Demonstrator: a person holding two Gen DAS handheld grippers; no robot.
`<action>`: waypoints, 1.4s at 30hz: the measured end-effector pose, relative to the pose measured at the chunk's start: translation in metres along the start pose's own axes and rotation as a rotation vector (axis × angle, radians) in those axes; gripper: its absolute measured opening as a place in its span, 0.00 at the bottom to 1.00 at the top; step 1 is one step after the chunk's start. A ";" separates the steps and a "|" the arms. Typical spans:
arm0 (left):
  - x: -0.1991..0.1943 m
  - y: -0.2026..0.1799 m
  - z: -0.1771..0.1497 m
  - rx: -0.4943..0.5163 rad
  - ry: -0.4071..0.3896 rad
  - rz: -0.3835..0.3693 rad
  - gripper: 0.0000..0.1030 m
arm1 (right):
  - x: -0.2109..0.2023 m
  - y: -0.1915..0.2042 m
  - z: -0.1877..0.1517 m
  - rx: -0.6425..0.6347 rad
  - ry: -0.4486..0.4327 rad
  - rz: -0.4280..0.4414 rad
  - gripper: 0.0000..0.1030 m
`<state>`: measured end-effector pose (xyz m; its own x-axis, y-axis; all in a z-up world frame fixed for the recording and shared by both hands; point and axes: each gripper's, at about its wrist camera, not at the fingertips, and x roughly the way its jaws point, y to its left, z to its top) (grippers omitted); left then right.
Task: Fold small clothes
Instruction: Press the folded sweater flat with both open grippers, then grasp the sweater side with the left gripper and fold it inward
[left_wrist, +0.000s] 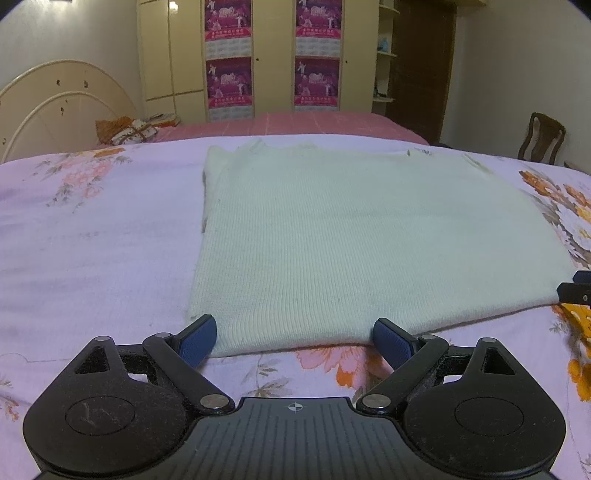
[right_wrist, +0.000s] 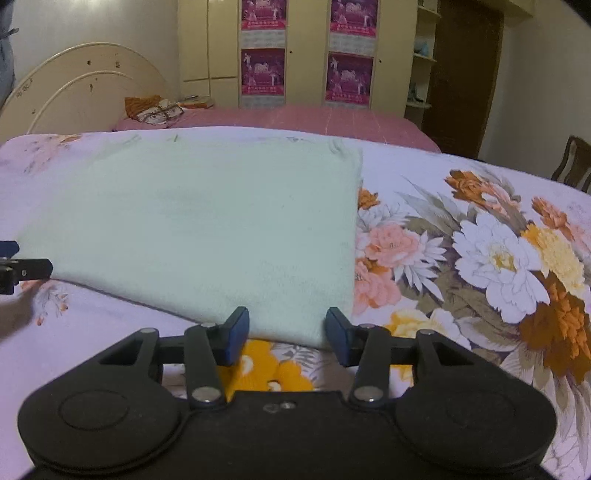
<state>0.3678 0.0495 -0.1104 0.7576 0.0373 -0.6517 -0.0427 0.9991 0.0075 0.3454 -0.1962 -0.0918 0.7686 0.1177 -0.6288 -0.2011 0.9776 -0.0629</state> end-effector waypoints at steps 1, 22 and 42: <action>-0.005 0.002 0.002 -0.022 0.003 0.003 0.89 | -0.001 -0.001 0.002 0.011 0.001 0.002 0.44; 0.031 0.079 -0.020 -0.924 -0.126 -0.265 0.60 | 0.004 0.013 0.042 0.155 -0.068 0.227 0.14; 0.093 0.087 0.010 -0.894 -0.071 -0.309 0.07 | 0.091 0.064 0.082 0.021 -0.043 0.225 0.12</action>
<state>0.4417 0.1399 -0.1626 0.8555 -0.1956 -0.4793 -0.2938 0.5790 -0.7606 0.4523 -0.1081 -0.0890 0.7312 0.3404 -0.5911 -0.3581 0.9291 0.0920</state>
